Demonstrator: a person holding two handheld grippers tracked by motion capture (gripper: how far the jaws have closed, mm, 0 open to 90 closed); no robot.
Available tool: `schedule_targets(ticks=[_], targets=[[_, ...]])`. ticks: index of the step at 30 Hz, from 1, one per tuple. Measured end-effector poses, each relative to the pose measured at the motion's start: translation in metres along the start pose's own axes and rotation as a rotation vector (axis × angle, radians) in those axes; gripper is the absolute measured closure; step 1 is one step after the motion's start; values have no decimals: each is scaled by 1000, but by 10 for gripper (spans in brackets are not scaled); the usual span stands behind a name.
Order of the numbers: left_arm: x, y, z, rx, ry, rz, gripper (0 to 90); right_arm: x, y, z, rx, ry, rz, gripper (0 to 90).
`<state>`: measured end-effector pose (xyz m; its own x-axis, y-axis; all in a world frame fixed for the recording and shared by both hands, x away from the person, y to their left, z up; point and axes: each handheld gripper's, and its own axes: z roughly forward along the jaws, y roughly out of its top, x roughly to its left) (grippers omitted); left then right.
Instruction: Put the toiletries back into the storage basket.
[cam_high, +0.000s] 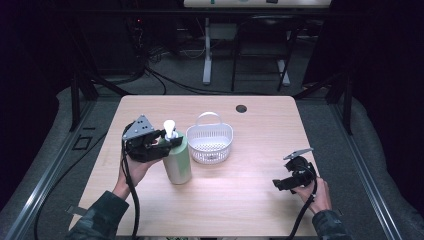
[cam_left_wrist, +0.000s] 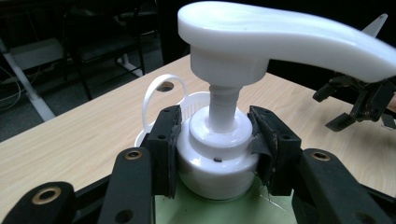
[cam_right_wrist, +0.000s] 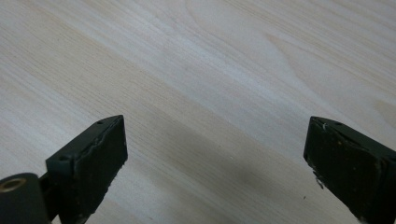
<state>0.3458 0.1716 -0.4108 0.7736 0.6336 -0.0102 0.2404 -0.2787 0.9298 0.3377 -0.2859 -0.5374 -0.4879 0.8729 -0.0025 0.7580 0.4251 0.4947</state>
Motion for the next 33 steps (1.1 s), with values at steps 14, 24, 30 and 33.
schedule_targets(ticks=[14, 24, 30, 33], targets=[[4, 16, 0, 3, -14, 16, 557, 1, -1, -1, 7, -6, -3, 58], [8, 28, -1, -3, -2, 20, 557, -1, -2, 0, 11, -7, 2, 60], [10, 35, -3, -11, 2, 24, 557, -1, -2, 0, 11, -8, 4, 60], [11, 39, -4, -15, 5, 23, 557, -1, -2, -1, 11, -3, 9, 60]])
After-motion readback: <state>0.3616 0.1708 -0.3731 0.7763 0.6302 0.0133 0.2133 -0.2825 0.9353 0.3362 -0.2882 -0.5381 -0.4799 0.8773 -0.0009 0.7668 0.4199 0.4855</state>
